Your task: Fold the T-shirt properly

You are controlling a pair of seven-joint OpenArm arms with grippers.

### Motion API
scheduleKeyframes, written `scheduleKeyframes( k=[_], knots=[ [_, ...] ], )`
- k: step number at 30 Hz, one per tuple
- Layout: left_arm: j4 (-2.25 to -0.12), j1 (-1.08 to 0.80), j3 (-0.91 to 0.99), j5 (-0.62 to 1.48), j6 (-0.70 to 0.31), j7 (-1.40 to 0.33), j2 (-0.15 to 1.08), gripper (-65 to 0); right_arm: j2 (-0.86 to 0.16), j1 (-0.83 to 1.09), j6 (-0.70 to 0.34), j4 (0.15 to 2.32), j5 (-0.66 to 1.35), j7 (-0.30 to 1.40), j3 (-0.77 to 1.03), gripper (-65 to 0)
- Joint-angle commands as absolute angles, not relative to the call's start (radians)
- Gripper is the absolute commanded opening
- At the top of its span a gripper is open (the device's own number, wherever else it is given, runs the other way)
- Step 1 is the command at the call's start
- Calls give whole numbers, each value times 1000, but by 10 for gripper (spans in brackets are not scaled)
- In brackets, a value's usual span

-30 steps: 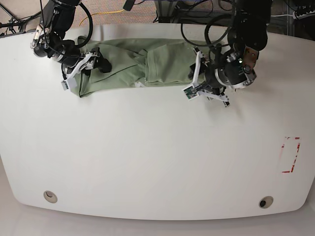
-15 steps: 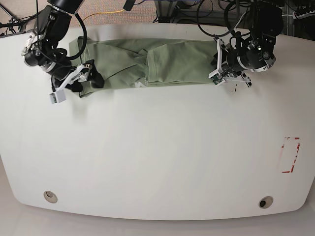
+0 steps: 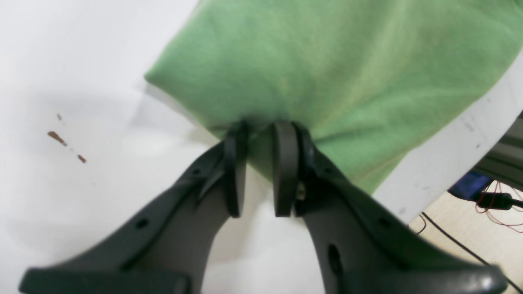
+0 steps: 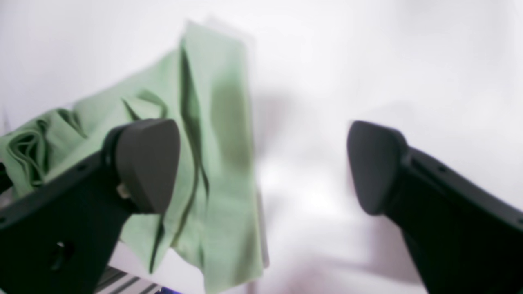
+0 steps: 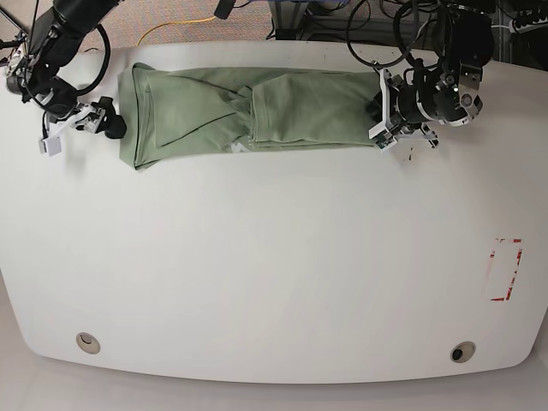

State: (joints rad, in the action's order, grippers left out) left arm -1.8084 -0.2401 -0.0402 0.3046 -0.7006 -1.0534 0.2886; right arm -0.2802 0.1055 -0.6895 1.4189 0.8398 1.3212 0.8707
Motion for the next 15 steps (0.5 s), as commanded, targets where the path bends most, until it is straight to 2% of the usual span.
scheduleKeyframes(
  k=[1,15],
  knots=[
    [-1816,-226,-38,277,-698,-1072,295,-557,-288,137,-698,1438,868,1311,868,-25],
    [-1811,-188,-42,275,-698,-1073,291,-557,-62,236,-698,1673,863,1326,699,-25]
  ],
)
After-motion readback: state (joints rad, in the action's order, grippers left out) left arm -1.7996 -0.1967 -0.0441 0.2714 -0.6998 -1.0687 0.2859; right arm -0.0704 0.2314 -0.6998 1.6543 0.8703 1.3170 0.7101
